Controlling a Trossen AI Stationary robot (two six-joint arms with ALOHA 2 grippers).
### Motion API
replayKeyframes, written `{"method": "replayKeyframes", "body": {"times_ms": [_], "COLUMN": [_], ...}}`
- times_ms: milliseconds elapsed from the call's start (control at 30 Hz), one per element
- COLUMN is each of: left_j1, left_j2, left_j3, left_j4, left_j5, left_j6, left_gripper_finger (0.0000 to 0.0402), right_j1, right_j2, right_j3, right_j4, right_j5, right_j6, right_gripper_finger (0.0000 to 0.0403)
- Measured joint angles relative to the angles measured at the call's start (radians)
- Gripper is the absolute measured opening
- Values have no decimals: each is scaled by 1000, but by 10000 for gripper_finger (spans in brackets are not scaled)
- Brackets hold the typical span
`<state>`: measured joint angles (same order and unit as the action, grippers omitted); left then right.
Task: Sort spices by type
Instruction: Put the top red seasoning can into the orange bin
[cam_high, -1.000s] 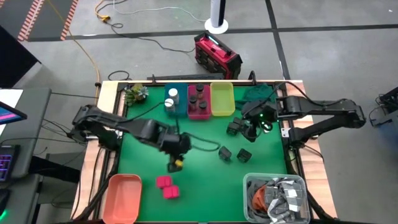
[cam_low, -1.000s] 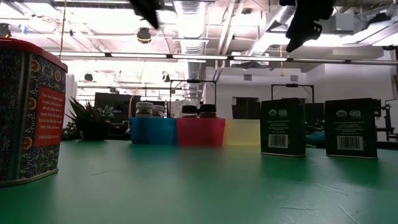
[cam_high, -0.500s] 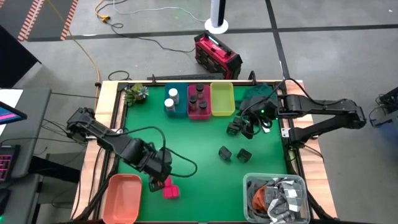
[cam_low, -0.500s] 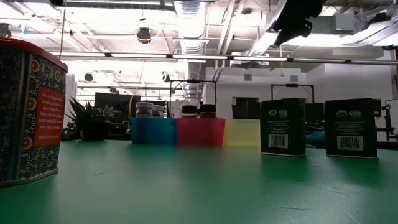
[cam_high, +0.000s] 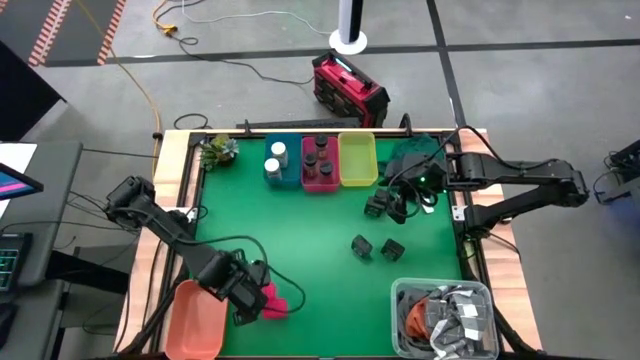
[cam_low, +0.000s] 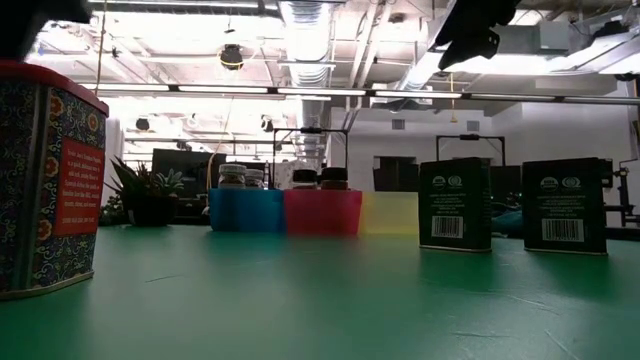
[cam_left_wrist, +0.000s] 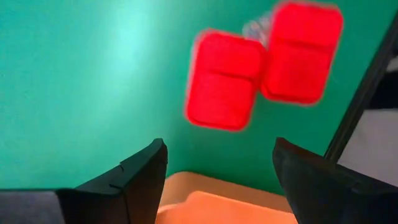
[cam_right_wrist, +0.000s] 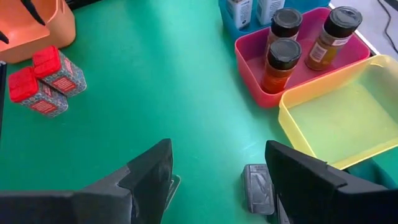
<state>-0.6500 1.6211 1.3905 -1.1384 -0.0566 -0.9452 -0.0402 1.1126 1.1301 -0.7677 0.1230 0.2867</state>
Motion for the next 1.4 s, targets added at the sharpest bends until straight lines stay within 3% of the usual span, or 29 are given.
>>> {"method": "replayKeyframes", "body": {"times_ms": [367,533,700,900,1233,1400], "left_j1": [-12,-9,-7,16,87,134], "left_j2": [0,0,1,14,98,100], "left_j3": [-137,-171,-214,-219,-218,-218], "left_j4": [160,187,318,320,362,361], "left_j5": [33,-6,-13,-80,-87,-97], "left_j6": [-29,-6,71,122,222,221], "left_gripper_finger": [280,287,308,315,291,251], "right_j1": [0,0,-2,-2,-2,-2], "right_j2": [0,0,0,0,0,0], "right_j3": [0,0,0,0,0,0], "right_j4": [-2,-2,-2,-2,-1,-1], "right_j5": [-8,-12,-15,-15,-15,-15], "right_j6": [1,2,2,3,3,2], "right_gripper_finger": [284,284,284,284,284,284]}}
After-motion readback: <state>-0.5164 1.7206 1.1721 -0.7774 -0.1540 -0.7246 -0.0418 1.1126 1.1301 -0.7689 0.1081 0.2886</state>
